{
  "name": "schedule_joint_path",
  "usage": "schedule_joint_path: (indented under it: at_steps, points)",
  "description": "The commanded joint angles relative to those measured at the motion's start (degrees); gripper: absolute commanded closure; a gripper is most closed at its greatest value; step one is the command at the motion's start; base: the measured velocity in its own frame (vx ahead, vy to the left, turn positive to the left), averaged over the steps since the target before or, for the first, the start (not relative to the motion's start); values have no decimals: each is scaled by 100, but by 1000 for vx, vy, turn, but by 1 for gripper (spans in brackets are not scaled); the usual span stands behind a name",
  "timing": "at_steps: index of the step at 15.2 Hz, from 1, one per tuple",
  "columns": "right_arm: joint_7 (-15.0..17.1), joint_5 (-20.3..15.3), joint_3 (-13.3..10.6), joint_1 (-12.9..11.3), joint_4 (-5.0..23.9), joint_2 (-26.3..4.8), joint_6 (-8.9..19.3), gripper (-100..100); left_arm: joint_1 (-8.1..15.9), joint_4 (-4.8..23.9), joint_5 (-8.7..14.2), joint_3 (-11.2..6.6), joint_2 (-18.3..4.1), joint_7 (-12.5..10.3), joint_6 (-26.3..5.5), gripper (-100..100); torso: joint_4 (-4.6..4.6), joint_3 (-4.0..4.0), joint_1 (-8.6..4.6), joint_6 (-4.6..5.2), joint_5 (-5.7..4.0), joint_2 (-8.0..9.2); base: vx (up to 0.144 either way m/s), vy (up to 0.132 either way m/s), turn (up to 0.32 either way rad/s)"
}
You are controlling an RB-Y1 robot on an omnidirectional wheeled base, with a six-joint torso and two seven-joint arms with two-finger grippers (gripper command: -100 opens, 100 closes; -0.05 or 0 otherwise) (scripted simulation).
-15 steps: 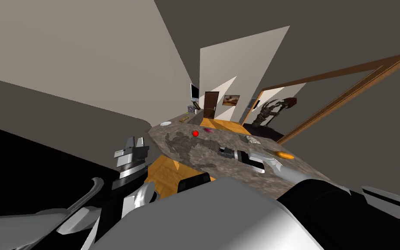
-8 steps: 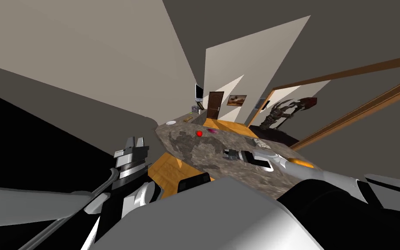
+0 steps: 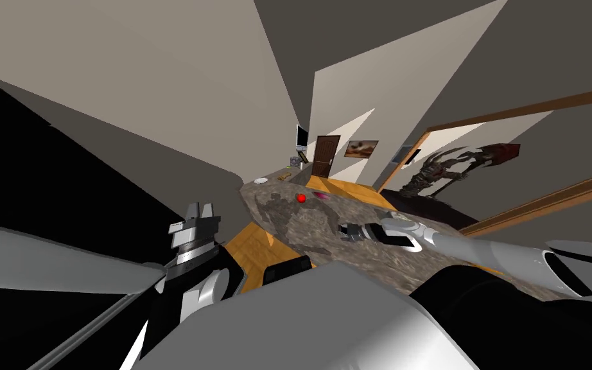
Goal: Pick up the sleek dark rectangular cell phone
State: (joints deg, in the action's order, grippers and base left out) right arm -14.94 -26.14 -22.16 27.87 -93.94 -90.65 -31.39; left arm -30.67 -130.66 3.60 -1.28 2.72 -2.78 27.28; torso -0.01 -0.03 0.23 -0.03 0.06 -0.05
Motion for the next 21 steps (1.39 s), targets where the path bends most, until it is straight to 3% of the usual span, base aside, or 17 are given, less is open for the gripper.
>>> schedule_joint_path:
  at_steps: [1,4,7,9,14,15,19,20,21]
  points:
    - [20,-189,-217,-60,201,-286,-59,-100,0,0,0,0,0,0,0,0,0,0,0,0,0,0,42,59,254]
    - [9,-289,-332,-27,299,-484,-83,-100,0,0,0,0,0,0,0,0,0,0,-3,4,0,0,23,29,95]
    - [-16,-546,-665,93,533,-927,-155,-100,0,0,0,0,0,0,0,0,-1,-2,1,-1,1,-4,40,44,230]
    - [-16,-546,-665,93,533,-927,-155,-100,-1,0,0,0,0,0,0,0,-1,-2,0,4,0,-2,27,28,44]
    - [-35,-799,-1050,267,734,-1289,-240,-100,0,0,0,-1,0,0,0,0,1,3,-10,4,-2,6,22,19,120]
    - [-94,-643,-942,315,655,-1288,-208,-100,0,0,0,-1,0,0,0,0,1,3,-7,4,-2,6,17,15,29]
    - [-209,-767,-1062,390,819,-879,-28,-100,0,0,0,-1,0,0,0,0,3,9,-18,6,-7,15,4,0,71]
    - [-163,-749,-1038,363,773,-985,-76,-100,0,0,0,-1,0,0,0,0,4,10,-19,6,-7,17,-2,-2,14]
    - [-167,-757,-1045,364,779,-968,-62,100,0,0,0,-1,0,0,0,0,4,10,-19,6,-6,18,0,0,0]
